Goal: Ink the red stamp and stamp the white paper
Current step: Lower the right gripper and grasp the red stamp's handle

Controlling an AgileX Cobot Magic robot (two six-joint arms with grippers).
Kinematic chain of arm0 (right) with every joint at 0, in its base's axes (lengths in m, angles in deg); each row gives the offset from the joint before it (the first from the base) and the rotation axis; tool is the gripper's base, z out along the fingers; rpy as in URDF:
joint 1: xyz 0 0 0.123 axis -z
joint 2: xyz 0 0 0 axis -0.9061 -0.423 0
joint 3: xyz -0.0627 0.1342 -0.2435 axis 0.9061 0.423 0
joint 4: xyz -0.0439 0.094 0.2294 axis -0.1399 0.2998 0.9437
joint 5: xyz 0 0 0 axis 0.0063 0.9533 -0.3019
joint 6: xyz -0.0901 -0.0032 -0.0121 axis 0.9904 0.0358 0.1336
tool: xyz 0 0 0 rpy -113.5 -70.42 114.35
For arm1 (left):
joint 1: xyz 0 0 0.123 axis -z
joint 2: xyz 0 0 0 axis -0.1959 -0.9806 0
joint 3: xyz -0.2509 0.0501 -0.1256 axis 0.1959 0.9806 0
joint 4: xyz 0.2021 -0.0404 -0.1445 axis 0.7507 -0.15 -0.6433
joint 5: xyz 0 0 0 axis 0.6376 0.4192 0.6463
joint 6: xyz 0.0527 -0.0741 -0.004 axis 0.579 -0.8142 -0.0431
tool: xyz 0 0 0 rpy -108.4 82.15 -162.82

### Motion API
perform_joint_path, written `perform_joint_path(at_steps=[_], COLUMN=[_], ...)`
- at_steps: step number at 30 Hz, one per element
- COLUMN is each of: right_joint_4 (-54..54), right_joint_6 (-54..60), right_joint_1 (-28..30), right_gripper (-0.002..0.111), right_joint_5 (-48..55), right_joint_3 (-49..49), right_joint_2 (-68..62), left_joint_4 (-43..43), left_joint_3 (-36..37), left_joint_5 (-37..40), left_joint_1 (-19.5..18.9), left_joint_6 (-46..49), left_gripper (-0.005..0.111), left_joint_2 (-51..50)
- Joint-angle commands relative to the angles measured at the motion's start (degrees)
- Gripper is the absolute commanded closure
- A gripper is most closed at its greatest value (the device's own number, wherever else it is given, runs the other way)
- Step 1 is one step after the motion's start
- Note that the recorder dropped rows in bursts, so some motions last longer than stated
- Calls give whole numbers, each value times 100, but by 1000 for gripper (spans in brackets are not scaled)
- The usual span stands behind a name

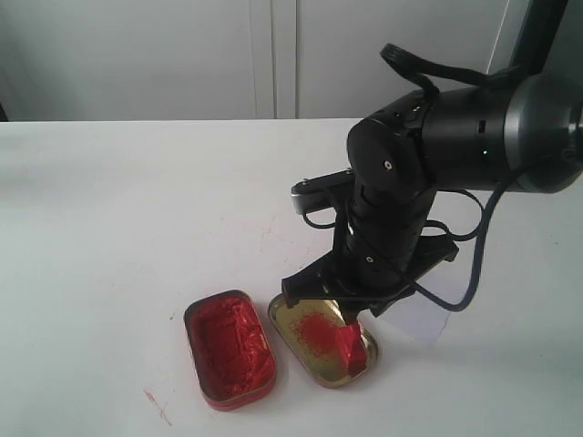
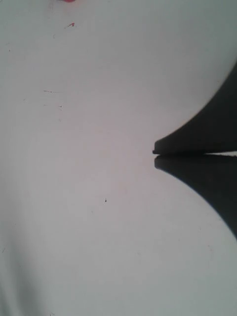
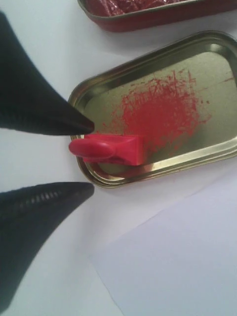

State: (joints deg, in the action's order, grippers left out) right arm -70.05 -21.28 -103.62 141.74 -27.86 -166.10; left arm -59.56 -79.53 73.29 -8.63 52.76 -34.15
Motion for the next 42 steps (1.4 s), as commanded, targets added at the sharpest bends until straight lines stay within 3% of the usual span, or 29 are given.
perform_joint_path(at_steps=[1, 23, 34, 42], right_joint_4=[-73, 183, 211, 211], right_joint_6=[-75, -174, -174, -158], right_joint_1=[0, 0, 0, 0], right_gripper=[76, 78, 105, 108], right_joint_5=[-97, -236, -181, -167], right_joint_3=[-46, -36, -36, -47], right_joint_2=[9, -843, -844, -796], left_joint_4=[-14, -14, -14, -14], left_joint_3=[56, 56, 56, 56], left_joint_5=[6, 6, 6, 6], left_joint_1=[28, 28, 28, 28], left_joint_6=[-9, -9, -9, -9], left_gripper=[107, 107, 107, 107], left_joint_2=[22, 22, 22, 22])
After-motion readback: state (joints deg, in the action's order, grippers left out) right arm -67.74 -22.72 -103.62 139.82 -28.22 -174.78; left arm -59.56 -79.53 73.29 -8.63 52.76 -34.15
